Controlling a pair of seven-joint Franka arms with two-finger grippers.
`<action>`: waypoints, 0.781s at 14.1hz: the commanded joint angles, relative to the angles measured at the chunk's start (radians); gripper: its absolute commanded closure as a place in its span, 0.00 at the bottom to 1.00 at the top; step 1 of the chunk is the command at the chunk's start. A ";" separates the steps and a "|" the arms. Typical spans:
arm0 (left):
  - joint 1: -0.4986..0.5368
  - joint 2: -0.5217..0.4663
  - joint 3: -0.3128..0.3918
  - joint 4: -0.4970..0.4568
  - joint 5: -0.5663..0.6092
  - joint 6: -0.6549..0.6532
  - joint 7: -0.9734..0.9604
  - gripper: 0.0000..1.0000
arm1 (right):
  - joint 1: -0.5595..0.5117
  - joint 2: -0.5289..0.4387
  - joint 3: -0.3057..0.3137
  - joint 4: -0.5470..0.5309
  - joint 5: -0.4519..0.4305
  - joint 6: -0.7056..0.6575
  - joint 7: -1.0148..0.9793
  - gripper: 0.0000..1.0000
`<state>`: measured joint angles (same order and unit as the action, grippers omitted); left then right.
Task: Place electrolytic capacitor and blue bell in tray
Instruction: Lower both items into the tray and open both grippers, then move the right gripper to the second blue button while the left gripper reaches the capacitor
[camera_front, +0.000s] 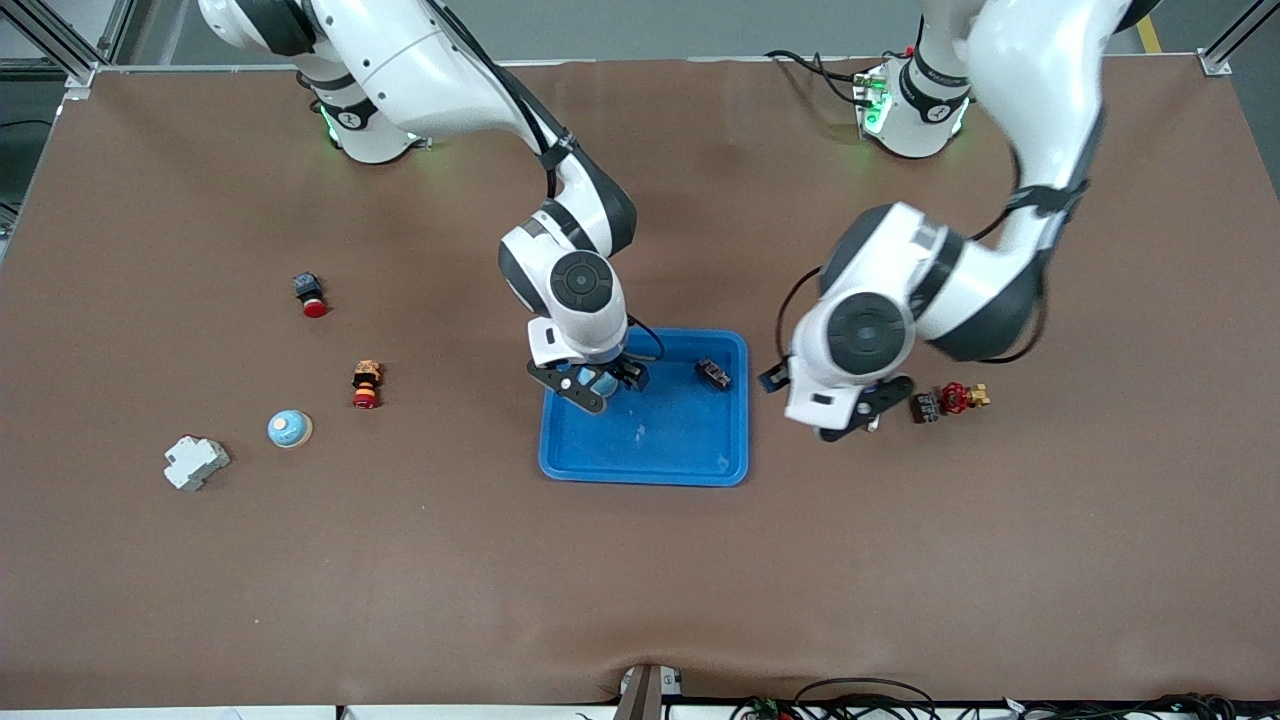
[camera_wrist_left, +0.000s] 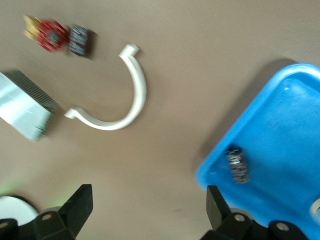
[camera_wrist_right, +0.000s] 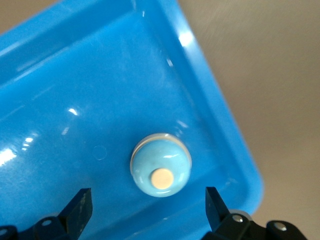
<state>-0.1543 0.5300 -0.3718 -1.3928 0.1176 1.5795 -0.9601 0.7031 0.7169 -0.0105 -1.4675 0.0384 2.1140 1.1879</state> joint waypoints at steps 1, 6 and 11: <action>0.083 -0.106 -0.001 -0.086 -0.024 -0.049 0.235 0.00 | -0.062 -0.052 0.003 0.024 -0.012 -0.116 -0.207 0.00; 0.208 -0.237 -0.001 -0.283 0.011 0.061 0.487 0.00 | -0.276 -0.162 -0.014 -0.036 -0.075 -0.137 -0.614 0.00; 0.304 -0.311 0.001 -0.564 0.034 0.414 0.581 0.00 | -0.508 -0.198 -0.011 -0.111 -0.080 -0.011 -0.969 0.00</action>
<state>0.1201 0.2775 -0.3680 -1.8201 0.1263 1.8653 -0.4087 0.2857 0.5538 -0.0457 -1.5101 -0.0276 2.0448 0.3462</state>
